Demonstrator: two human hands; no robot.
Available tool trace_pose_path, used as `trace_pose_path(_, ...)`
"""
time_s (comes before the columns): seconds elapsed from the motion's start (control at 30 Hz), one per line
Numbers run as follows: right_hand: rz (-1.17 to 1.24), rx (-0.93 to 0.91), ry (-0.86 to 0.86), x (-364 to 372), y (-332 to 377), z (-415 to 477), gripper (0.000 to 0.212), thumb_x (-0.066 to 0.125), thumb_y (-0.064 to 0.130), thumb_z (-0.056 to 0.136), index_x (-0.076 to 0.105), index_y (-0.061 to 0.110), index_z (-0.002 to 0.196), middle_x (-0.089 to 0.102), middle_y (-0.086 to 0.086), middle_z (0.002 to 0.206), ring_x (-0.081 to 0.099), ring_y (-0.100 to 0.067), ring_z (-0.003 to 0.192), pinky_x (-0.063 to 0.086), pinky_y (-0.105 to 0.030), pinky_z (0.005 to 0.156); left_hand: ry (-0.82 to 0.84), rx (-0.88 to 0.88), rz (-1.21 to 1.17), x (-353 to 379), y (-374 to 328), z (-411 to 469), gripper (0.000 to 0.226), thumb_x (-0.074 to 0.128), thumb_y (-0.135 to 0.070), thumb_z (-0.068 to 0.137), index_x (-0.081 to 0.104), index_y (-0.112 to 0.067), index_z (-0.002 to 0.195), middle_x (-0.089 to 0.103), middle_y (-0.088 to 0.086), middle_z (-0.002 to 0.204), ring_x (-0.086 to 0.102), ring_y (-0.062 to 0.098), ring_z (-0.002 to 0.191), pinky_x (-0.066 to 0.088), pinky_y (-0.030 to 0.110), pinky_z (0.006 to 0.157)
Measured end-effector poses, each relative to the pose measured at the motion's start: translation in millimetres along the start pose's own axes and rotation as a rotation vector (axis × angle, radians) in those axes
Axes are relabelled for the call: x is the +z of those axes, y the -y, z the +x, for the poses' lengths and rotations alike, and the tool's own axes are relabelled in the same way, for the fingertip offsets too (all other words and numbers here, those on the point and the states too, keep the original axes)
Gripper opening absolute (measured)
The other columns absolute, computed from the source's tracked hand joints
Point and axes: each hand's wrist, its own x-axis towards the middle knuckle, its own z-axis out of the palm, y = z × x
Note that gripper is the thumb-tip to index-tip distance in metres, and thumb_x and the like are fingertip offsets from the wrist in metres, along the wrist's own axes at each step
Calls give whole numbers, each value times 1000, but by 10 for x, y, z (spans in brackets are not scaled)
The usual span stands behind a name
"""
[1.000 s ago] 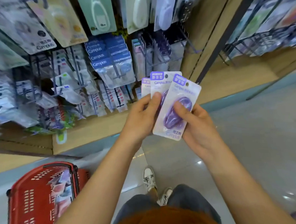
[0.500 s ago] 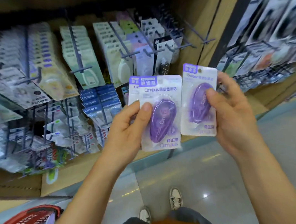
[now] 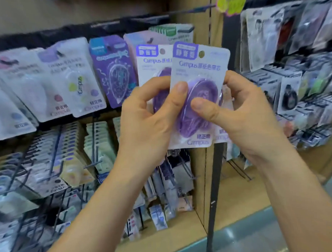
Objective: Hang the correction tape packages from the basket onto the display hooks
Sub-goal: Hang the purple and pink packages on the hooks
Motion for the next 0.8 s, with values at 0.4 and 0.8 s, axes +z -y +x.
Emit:
trace_pose_path(0.4,635,-231,-260,4,462,792,33,64,24,79,62,11,109,69,-7,107,66,-18,94,51,-47,97,14,100,489,-167,-324,547,13,70,-66,71,69,-54,77,65,-31,84,60,6,92,43,19,83)
trace_pose_path(0.8,811,-103,65,147,640,1219,87,75,37,79,35,9,151,41,-23,151,38,-43,140,32,-68,109,8,49,332,-137,-622,1044,22,70,-8,87,75,-17,67,67,-3,62,56,4,59,46,18,61)
